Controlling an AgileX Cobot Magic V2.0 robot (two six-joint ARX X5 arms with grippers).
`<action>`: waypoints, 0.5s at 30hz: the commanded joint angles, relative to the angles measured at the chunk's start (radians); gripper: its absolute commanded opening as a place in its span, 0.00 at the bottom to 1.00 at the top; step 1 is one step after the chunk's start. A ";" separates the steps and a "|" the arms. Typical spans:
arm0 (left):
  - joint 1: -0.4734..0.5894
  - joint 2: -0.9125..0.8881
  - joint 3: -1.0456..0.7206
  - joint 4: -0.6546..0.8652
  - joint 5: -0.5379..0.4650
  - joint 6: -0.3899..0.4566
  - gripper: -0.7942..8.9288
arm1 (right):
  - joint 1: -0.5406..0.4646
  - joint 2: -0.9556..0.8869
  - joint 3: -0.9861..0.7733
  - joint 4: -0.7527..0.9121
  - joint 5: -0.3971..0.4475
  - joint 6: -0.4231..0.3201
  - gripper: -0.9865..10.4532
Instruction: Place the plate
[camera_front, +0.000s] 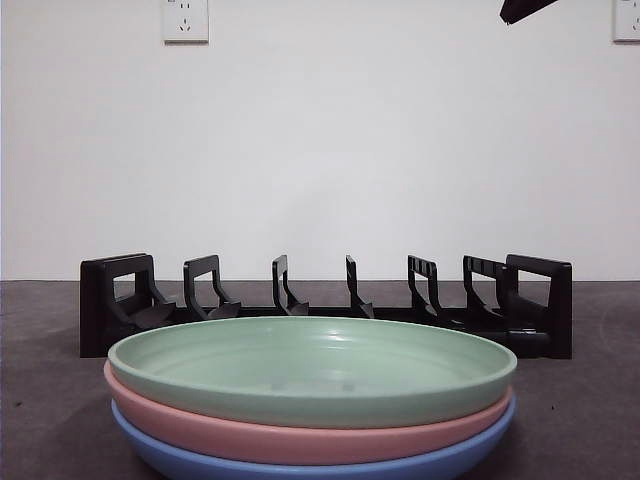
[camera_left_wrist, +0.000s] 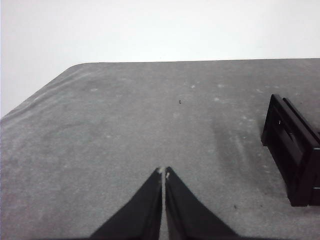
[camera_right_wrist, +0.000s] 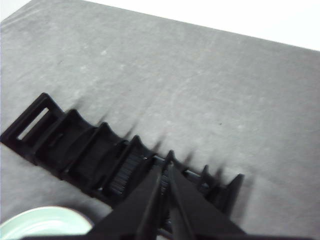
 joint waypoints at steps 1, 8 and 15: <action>0.001 -0.002 -0.005 0.013 -0.003 0.000 0.09 | -0.008 -0.060 0.011 -0.001 0.055 -0.069 0.11; 0.001 -0.002 -0.005 0.013 -0.003 0.000 0.09 | -0.093 -0.475 -0.366 0.164 0.176 -0.153 0.11; 0.001 -0.002 -0.005 0.013 -0.003 0.000 0.09 | -0.222 -0.971 -0.877 0.385 0.197 -0.076 0.11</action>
